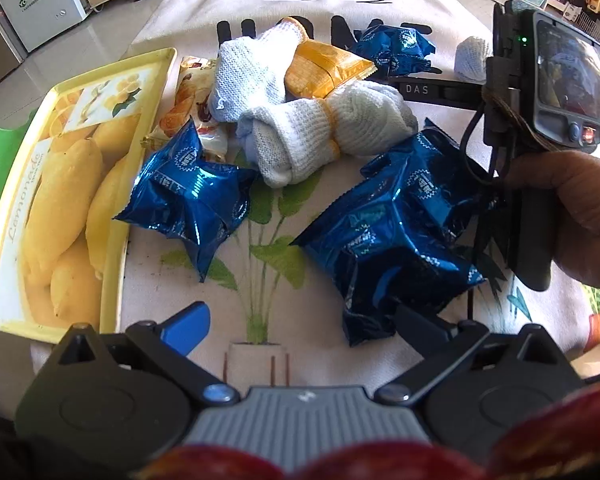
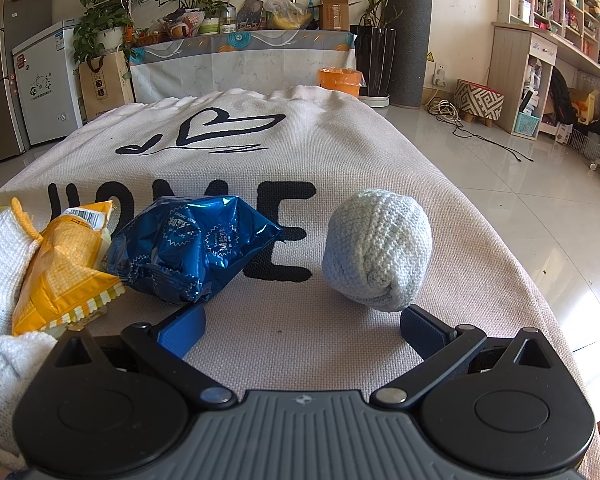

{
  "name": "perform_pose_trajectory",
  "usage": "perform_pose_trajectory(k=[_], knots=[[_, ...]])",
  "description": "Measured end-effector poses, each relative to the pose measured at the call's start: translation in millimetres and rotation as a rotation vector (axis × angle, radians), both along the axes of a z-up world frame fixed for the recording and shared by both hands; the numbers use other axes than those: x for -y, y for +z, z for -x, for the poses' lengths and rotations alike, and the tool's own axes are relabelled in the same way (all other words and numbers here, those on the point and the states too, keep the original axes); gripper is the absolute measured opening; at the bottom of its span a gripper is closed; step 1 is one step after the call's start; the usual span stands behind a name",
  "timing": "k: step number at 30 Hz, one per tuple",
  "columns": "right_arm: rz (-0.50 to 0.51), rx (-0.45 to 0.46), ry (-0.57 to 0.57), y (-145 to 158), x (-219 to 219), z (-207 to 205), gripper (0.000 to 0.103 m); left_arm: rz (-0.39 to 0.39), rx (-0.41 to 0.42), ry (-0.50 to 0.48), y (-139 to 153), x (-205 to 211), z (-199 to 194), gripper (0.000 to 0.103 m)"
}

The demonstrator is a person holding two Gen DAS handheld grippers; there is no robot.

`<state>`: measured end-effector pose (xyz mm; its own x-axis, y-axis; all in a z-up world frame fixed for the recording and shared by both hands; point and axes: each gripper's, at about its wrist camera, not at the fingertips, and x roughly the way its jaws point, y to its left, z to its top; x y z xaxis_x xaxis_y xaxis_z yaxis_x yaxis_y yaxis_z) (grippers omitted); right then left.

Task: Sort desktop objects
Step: 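Move the right tool toward the white knit ball on the cloth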

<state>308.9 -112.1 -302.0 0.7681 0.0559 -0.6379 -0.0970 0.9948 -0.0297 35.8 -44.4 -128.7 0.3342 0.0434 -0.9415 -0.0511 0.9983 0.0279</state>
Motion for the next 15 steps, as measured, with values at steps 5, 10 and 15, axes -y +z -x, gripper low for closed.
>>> perform_pose_trajectory(k=[5,10,15], knots=[[0.009,-0.099,-0.017,8,5,-3,0.103,-0.002,-0.013,0.023,-8,0,-13,0.102],[-0.025,-0.087,-0.070,25,11,8,0.103,-0.005,-0.008,0.048,-12,-4,-25,0.103],[-0.078,-0.162,-0.099,37,19,19,0.103,-0.010,-0.022,0.075,-18,-11,-34,0.102]])
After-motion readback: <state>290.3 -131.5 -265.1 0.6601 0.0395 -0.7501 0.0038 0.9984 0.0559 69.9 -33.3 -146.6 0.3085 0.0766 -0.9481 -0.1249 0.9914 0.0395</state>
